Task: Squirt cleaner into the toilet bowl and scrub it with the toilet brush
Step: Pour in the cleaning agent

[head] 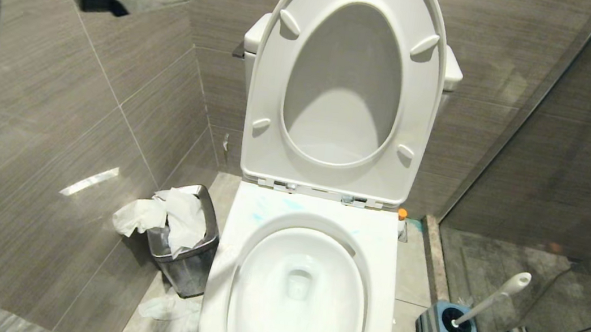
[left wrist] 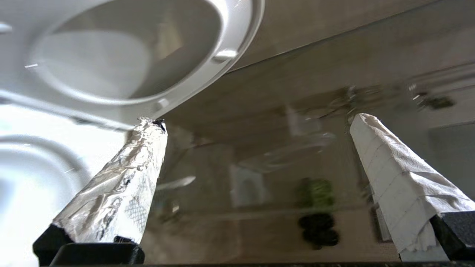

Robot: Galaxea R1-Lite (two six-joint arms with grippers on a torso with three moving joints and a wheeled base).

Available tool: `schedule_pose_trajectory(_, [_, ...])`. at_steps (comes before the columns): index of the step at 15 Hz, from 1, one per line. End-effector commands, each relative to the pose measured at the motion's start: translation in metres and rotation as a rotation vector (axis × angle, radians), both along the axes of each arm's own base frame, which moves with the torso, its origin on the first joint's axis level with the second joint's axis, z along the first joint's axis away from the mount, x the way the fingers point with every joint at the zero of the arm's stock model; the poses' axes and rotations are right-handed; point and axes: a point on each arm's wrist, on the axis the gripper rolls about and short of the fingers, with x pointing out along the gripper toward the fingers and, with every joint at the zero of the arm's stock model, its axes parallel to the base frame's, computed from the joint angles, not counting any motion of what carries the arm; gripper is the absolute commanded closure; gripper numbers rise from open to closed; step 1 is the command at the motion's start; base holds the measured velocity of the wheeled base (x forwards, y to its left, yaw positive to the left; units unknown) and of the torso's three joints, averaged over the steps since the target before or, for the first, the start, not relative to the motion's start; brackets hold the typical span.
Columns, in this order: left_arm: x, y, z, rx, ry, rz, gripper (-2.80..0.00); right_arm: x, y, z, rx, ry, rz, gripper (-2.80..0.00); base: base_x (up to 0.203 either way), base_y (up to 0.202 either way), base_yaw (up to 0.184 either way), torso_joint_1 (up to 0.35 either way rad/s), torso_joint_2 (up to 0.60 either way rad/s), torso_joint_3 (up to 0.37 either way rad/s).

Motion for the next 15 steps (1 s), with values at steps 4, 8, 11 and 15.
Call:
schedule_pose_trajectory(4, [-0.088,0.074,-0.032,0.395,-0.218,0.121,-2.8,0.0,0.0,0.0,0.0,0.0,0.0,0.0,0.0,0.0,0.0,0.0,0.0,0.0])
schedule_pose_trajectory(8, [-0.116,0.095,-0.046,0.502,-0.289,0.249,-2.8,0.0,0.0,0.0,0.0,0.0,0.0,0.0,0.0,0.0,0.0,0.0,0.0,0.0])
schedule_pose_trajectory(11, [-0.132,0.106,-0.046,0.551,-0.361,0.303,-2.8,0.0,0.0,0.0,0.0,0.001,0.001,0.0,0.0,0.0,0.0,0.0,0.0,0.0])
schedule_pose_trajectory(15, [-0.12,0.098,-0.045,0.635,-0.421,0.226,-2.8,0.0,0.0,0.0,0.0,0.002,0.0,0.0,0.0,0.0,0.0,0.0,0.0,0.0])
